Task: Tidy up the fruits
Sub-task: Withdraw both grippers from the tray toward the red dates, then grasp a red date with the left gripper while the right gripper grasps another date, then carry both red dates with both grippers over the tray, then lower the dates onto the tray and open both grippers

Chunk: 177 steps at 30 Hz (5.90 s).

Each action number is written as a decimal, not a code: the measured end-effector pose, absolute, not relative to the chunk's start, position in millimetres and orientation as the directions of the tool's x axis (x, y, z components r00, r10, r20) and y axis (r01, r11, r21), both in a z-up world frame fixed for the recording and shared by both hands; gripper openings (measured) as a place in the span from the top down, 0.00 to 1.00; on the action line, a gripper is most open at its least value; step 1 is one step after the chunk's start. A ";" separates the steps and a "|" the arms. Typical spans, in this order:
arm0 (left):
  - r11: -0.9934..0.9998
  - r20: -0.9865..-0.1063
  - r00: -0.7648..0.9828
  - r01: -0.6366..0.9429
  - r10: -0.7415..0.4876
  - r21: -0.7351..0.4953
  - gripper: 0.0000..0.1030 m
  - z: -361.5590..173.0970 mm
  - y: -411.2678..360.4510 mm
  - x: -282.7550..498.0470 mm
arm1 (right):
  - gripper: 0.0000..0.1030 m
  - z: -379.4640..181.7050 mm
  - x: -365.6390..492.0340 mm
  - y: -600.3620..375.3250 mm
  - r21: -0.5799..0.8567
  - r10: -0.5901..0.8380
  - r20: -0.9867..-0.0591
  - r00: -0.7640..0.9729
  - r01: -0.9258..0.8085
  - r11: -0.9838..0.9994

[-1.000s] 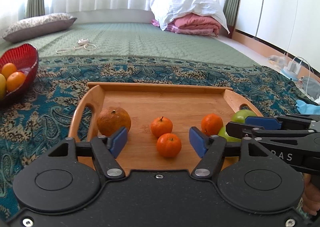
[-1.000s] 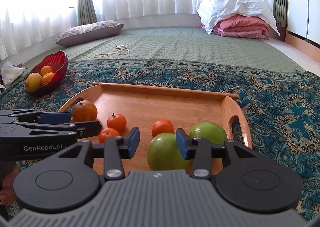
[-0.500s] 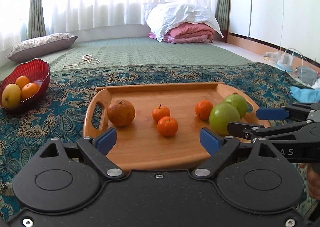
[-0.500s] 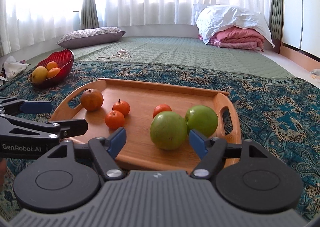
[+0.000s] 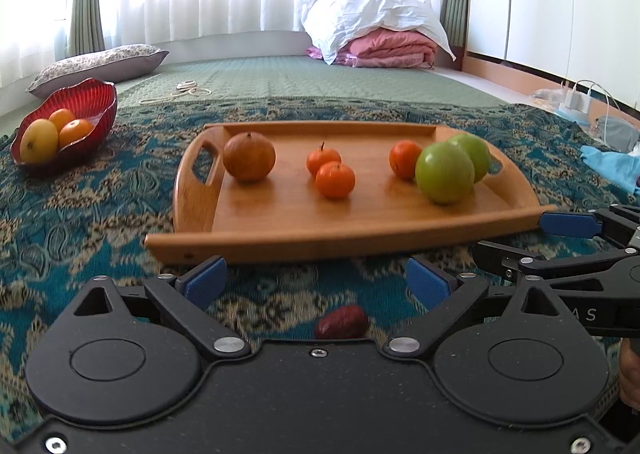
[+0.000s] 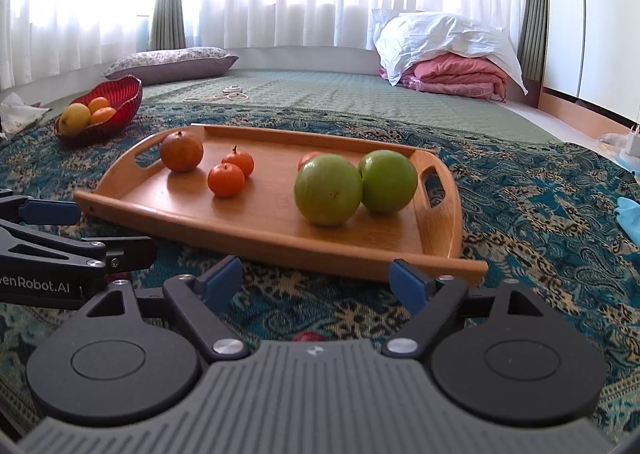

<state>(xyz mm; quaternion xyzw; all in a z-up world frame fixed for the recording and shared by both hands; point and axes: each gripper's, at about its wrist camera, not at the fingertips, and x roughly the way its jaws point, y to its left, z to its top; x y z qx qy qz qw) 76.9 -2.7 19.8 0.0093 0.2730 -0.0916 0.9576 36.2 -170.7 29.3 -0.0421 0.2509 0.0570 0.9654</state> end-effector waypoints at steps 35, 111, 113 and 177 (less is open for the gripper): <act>0.987 -0.522 0.843 0.159 -0.130 0.011 0.48 -4.2 -19.0 46.8 | 0.39 2.8 -6.5 -154.9 -0.066 0.045 -0.458 0.888 -0.084 0.994; 0.996 -0.512 0.854 0.081 -0.087 -0.034 0.74 40.8 6.3 181.2 | 0.77 90.0 170.5 -195.7 0.073 0.058 -0.455 0.889 -0.028 0.997; 0.996 -0.529 0.844 0.079 -0.090 -0.044 0.74 38.6 6.1 188.9 | 0.77 84.6 186.1 -198.8 0.098 0.060 -0.493 0.868 -0.013 0.995; 0.994 -0.606 0.788 0.098 -0.105 -0.045 0.44 29.7 4.4 213.7 | 0.54 70.9 229.1 -177.3 0.039 0.062 -0.673 0.737 -0.048 0.998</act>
